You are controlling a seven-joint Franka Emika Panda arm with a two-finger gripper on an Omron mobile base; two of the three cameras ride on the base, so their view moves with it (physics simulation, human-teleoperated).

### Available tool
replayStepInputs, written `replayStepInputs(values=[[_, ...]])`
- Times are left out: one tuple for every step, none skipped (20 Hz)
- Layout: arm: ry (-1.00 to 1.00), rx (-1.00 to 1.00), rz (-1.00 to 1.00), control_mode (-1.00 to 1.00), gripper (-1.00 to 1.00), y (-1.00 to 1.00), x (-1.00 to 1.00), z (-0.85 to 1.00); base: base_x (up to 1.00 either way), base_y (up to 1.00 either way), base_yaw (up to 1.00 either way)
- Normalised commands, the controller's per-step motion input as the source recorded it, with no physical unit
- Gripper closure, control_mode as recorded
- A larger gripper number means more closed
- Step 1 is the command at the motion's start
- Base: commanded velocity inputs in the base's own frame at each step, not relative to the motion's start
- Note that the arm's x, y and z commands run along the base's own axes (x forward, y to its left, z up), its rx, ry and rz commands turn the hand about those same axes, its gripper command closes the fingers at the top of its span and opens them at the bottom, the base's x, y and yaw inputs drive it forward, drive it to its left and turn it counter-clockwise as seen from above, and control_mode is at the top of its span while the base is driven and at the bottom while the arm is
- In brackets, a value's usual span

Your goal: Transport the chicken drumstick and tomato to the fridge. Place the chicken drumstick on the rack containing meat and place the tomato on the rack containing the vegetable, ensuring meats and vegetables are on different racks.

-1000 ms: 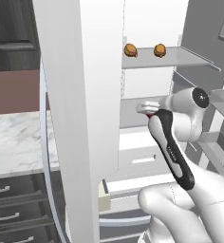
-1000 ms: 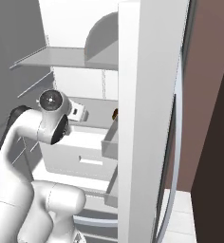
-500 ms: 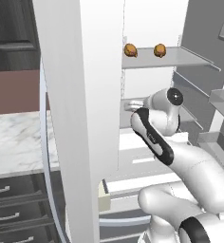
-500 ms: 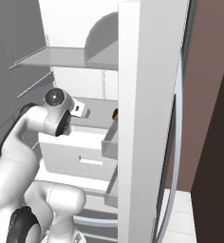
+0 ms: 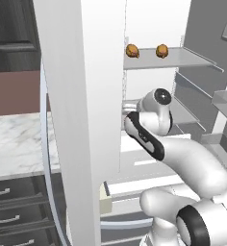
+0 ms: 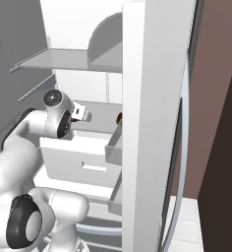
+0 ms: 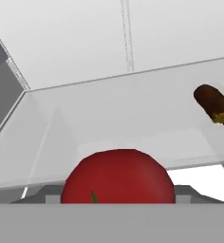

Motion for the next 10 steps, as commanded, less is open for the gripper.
replayStepInputs(values=[[0.28, 0.0, 0.0, -1.0, 1.0, 0.0, 0.53, -0.3, 0.0, 0.0, 0.0], [0.24, -0.01, 0.0, -1.0, 1.0, 0.0, 0.51, -0.31, 0.0, 0.0, 0.0], [0.21, -0.01, 0.0, -1.0, 1.0, 0.0, 0.51, -0.31, 0.0, 0.0, 0.0], [0.21, -0.01, 0.0, -1.0, 1.0, 0.0, 0.5, -0.34, 0.0, 0.0, 0.0], [0.19, 0.0, 0.0, -1.0, 1.0, 0.0, 0.52, -0.32, 0.0, 0.0, 0.0], [0.13, 0.0, 0.0, -1.0, 1.0, 0.0, 0.46, -0.28, 0.0, 0.0, 0.0], [0.08, 0.0, 0.0, -1.0, 1.0, 0.0, 0.47, -0.27, 0.0, 0.0, 0.0], [0.03, 0.0, 0.0, -1.0, 1.0, 0.0, 0.46, -0.24, 0.0, 0.0, 0.0], [0.0, 0.0, 0.0, -1.0, 1.0, 0.0, 0.45, -0.24, 0.0, 0.0, 0.0], [0.0, 0.0, 0.0, -1.0, 1.0, 0.0, 0.43, -0.26, 0.0, 0.0, 0.0]])
